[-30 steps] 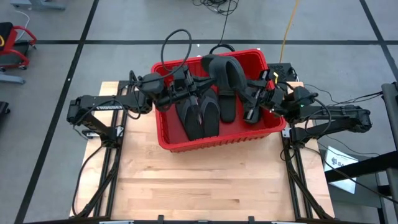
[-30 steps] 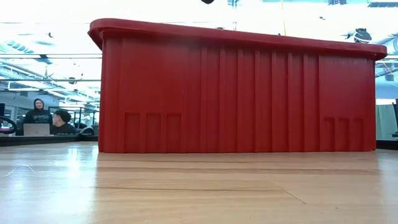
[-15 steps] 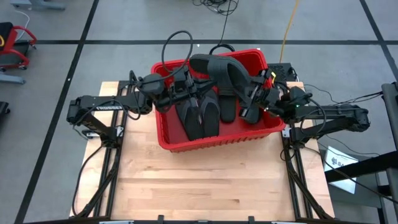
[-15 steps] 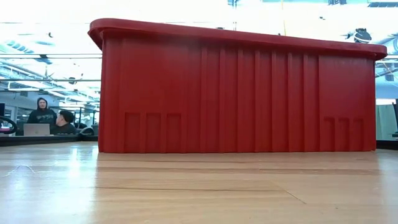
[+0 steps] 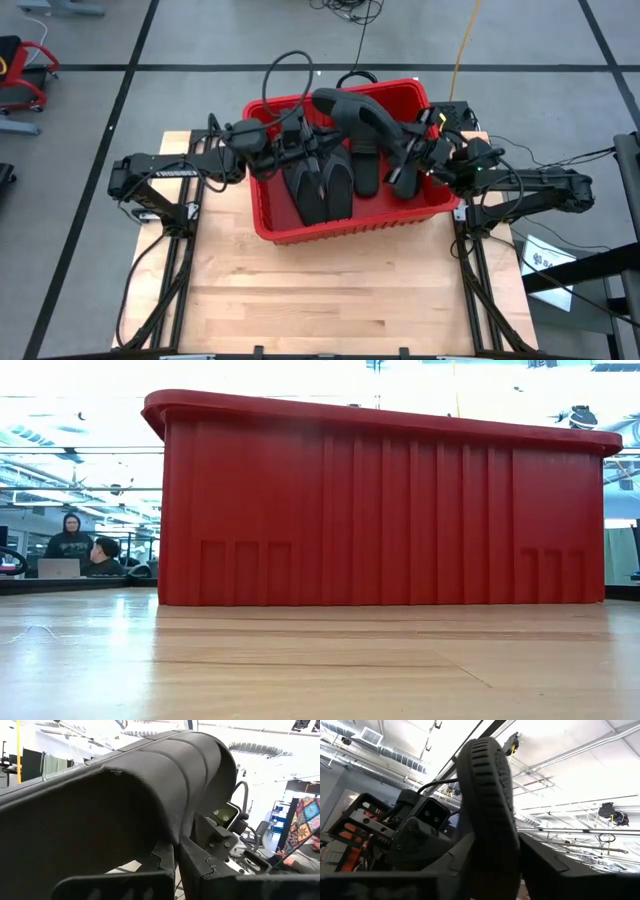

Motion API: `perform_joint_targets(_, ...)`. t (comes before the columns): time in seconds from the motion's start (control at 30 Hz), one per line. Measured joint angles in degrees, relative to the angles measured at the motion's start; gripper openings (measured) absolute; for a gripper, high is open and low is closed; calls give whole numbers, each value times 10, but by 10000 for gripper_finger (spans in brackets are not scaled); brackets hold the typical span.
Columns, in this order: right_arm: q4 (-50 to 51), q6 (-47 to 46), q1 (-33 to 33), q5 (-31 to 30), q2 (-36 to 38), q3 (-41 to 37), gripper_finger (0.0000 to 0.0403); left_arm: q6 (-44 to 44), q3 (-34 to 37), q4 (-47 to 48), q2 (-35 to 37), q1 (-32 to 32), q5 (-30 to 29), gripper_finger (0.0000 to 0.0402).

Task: Pick and place slides into bin
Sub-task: Put the black slide into the red bin

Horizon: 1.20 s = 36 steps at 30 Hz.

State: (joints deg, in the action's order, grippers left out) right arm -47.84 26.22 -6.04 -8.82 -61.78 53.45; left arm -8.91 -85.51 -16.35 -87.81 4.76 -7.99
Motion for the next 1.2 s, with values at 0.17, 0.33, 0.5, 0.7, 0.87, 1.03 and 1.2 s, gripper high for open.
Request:
perform_joint_targets(0.17,-1,0,0,-1,0,0,69,0,0,2,0,0,0,0)
perform_joint_targets(0.33,1,0,0,-1,0,0,65,0,0,13,0,0,0,7)
perform_joint_targets(0.5,5,0,0,-1,0,0,65,-24,0,20,0,1,0,21)
perform_joint_targets(0.7,14,0,0,-1,0,0,64,-29,1,21,0,1,0,44)
perform_joint_targets(0.87,53,-2,-1,-20,5,0,64,-35,1,26,0,2,-2,84)
perform_joint_targets(1.03,139,-42,-21,-25,28,0,64,-17,1,67,-1,2,-4,112)
perform_joint_targets(1.2,232,-80,-51,-21,62,0,62,-17,1,113,-1,6,-4,117)
